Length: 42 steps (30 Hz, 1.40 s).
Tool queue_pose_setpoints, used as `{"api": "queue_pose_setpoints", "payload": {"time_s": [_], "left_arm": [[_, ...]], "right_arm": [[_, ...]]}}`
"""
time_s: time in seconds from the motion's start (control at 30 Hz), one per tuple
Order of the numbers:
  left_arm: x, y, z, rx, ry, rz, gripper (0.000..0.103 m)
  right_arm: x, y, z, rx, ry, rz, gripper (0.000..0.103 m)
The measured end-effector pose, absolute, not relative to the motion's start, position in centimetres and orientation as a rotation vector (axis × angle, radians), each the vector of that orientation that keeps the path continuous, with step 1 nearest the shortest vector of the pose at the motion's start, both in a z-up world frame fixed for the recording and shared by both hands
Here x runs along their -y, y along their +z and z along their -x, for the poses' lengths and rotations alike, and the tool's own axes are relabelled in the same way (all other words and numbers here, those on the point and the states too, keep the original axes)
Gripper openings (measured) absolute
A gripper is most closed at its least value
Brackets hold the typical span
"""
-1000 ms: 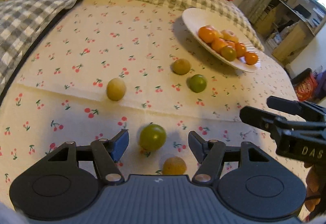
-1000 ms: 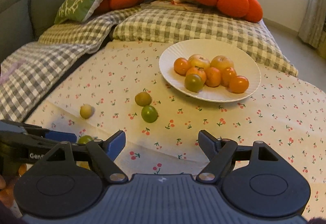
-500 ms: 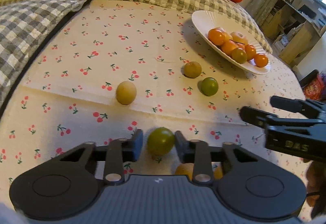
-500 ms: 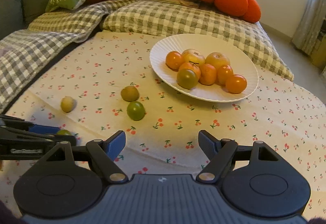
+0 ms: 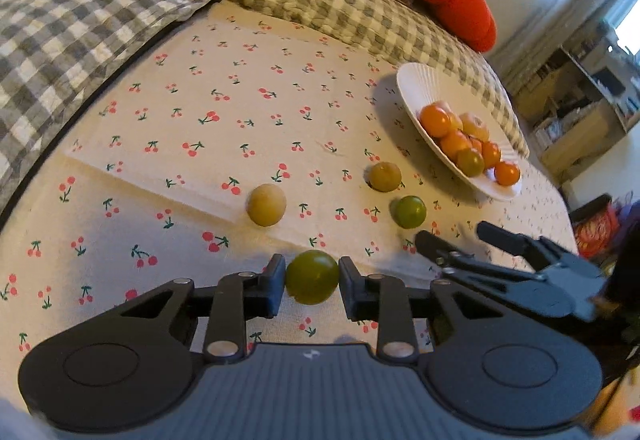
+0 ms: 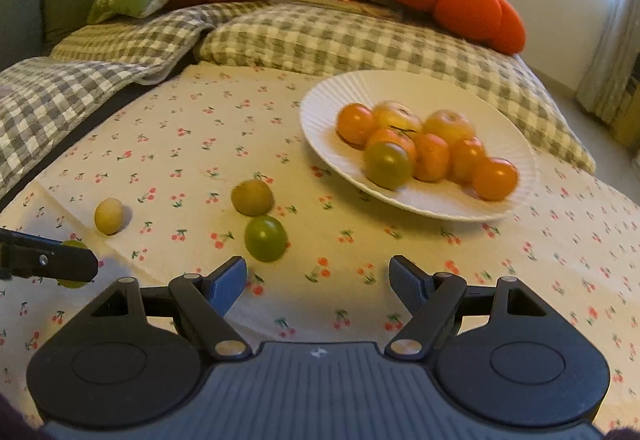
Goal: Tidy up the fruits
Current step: 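Grasp an olive-green fruit with the left tool while the right tool grasps a green tomato, then carry both green fruits toward the white plate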
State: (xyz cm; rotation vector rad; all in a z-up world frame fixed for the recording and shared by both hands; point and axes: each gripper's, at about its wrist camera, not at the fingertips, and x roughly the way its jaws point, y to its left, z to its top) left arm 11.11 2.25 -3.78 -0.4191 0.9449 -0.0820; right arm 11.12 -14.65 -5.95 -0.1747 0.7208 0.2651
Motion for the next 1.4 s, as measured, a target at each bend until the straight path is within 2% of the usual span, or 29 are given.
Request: {"api": "queue_pose_setpoints", "payload": {"time_s": [0.17,0.3,0.37,0.43,0.57,1.4], "left_arm": [[-2.8,-3.9,-11.1,-0.952,-0.079,0.458,0.018],[-2.9,-4.0,-11.2,-0.963,-0.094,0.483,0.018],[-3.0,-4.0,-11.2,-0.961,-0.098,0.485,0.018],[-3.0,-3.9,-11.2,-0.959,-0.102,0.484,0.018],[-2.9,-3.8,-11.3,-0.960,-0.111,0.490,0.018],[-3.5,-3.1,-11.2,-0.930,-0.109,0.511,0.018]], "right_arm": [[13.6,-6.4,-11.5,-0.681,0.301,0.178,0.072],[13.0,-7.1,-12.3,-0.697,0.298,0.186,0.049],[13.0,-7.2,-12.4,-0.694,0.310,0.172,0.048],[12.9,-7.1,-12.3,-0.695,0.324,0.170,0.036],[12.0,-7.0,-11.7,-0.696,0.359,0.211,0.023],[11.1,-4.2,-10.5,-0.653,0.457,0.184,0.023]]}}
